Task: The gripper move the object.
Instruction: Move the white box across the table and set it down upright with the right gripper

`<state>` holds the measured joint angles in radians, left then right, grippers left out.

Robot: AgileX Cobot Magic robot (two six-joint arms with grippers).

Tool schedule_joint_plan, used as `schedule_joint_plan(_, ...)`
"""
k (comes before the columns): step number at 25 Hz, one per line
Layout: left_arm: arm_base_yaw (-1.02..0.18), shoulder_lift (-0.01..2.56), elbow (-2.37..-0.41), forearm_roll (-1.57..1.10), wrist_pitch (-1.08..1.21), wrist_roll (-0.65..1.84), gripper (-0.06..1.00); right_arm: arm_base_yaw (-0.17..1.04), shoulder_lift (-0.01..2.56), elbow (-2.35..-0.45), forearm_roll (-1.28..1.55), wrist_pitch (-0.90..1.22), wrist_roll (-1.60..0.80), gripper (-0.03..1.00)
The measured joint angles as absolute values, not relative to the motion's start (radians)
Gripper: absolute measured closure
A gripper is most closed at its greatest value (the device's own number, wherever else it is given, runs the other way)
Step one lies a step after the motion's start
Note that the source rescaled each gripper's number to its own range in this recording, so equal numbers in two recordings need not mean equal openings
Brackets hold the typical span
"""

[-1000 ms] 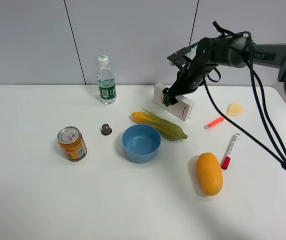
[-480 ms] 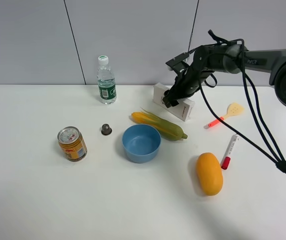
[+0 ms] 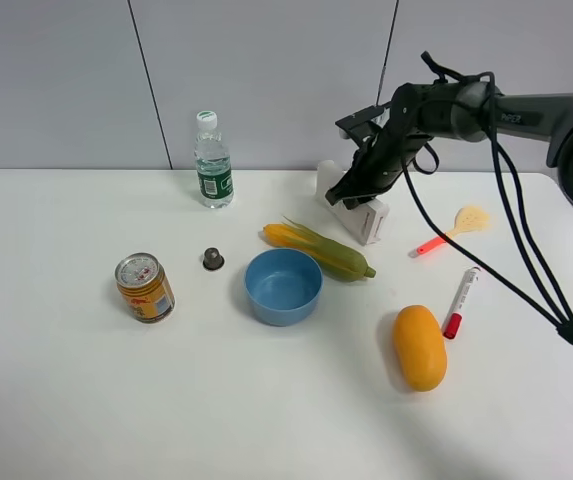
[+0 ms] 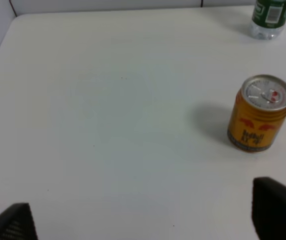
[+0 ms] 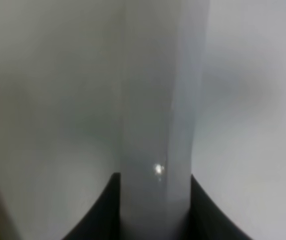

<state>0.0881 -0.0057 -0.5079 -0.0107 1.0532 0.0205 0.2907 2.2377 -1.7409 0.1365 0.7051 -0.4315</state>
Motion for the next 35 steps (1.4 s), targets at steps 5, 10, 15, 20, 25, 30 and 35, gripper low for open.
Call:
schedule_joint_plan(5, 0.088, -0.006, -0.508, -0.011, 1.053, 0.021, -0.06, 0.293, 2.070, -1.741, 0.138, 0.841, -0.472, 0.97)
schedule_joint_plan(10, 0.088, -0.006, -0.508, -0.011, 1.053, 0.021, -0.06, 0.334, 1.910, -1.741, 0.139, 1.001, -0.612, 0.97)
schedule_joint_plan(15, 0.088, -0.006, -0.508, -0.011, 1.053, 0.021, -0.06, 0.482, 1.770, -1.741, 0.149, 1.148, -0.749, 0.97)
schedule_joint_plan(20, 0.088, -0.006, -0.508, -0.011, 1.053, 0.021, -0.06, 0.641, 1.758, -1.741, 0.149, 1.157, -0.757, 0.97)
schedule_joint_plan(25, 0.088, -0.006, -0.508, -0.011, 1.053, 0.021, -0.06, 0.773, 1.758, -1.741, 0.154, 1.157, -0.761, 0.97)
schedule_joint_plan(30, 0.088, -0.006, -0.508, -0.011, 1.053, 0.021, -0.06, 0.848, 1.758, -1.741, 0.159, 1.157, -0.741, 0.97)
schedule_joint_plan(35, 0.088, -0.006, -0.508, -0.011, 1.053, 0.021, -0.06, 0.857, 1.801, -1.741, 0.244, 1.146, -0.725, 0.97)
